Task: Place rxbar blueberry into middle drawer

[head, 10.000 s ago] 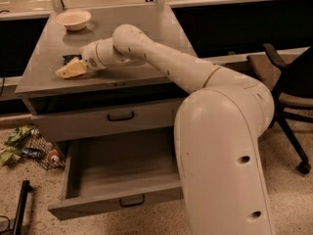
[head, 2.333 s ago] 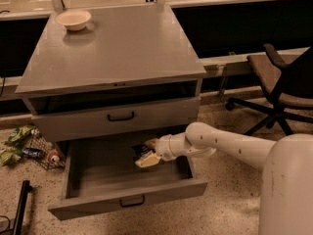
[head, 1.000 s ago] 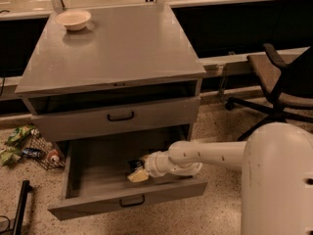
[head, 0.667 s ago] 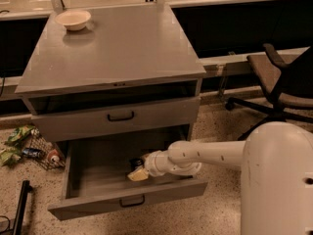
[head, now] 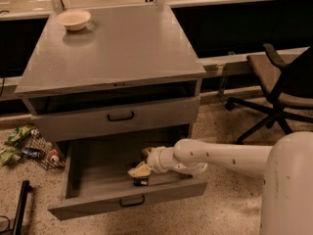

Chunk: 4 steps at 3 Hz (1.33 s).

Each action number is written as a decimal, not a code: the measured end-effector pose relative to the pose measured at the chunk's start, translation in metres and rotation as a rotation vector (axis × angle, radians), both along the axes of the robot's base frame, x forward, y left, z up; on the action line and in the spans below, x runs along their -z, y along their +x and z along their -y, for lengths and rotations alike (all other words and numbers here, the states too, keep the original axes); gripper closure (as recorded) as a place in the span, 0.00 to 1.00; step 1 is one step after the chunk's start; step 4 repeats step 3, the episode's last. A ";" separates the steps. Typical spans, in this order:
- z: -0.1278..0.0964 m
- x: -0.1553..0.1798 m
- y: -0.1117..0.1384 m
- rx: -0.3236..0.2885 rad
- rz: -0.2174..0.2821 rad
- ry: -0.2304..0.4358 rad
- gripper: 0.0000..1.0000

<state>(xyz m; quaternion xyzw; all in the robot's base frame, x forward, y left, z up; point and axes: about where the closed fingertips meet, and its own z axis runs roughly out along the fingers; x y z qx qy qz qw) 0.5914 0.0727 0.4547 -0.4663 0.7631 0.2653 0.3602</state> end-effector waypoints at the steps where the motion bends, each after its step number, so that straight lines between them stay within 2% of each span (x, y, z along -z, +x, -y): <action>1: 0.006 -0.034 -0.016 -0.025 0.038 0.055 0.53; 2: 0.010 -0.075 -0.037 -0.064 0.093 0.093 0.76; 4: 0.010 -0.081 -0.038 -0.065 0.101 0.100 0.78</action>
Offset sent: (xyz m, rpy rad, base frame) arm -0.0690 -0.0179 0.1441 0.1307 -0.1941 0.1295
